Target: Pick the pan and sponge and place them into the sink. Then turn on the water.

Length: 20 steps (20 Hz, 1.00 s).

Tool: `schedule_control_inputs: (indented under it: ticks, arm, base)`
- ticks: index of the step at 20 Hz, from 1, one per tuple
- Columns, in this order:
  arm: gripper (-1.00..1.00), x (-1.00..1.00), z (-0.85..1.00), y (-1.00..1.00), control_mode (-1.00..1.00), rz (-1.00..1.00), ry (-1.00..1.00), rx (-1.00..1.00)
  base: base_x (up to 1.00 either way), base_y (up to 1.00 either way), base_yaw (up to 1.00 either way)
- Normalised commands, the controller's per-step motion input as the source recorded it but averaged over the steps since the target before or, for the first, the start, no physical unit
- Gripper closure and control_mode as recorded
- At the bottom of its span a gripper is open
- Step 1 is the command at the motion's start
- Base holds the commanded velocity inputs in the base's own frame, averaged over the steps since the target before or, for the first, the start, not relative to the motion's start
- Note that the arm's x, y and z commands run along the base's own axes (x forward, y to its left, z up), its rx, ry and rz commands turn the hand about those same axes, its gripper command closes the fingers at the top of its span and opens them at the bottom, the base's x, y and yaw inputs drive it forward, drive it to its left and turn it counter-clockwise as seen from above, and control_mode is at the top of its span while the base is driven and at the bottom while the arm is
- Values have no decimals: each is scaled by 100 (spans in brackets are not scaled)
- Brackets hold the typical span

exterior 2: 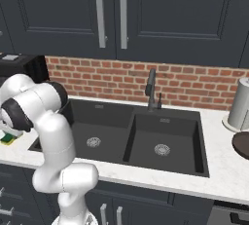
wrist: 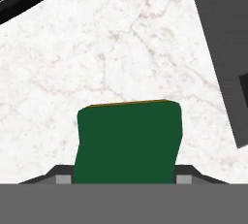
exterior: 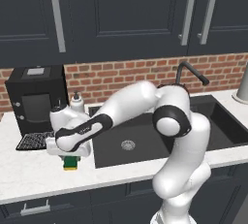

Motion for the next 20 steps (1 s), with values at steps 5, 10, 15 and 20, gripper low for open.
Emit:
schedule_control_inputs:
  ticks: [5, 10, 15, 20]
  arm:
    - [100, -24, 45, -45, -100, 0, 0, 0]
    - [100, -20, 37, -65, -100, 1, 0, 0]
    - [100, -22, 38, -86, -100, 2, 0, 1]
    - [100, -12, 40, -96, -100, 0, 0, 2]
  base:
    - [0, 0, 0]
    - [0, 0, 0]
    - [0, 0, 0]
    - [0, 0, 0]
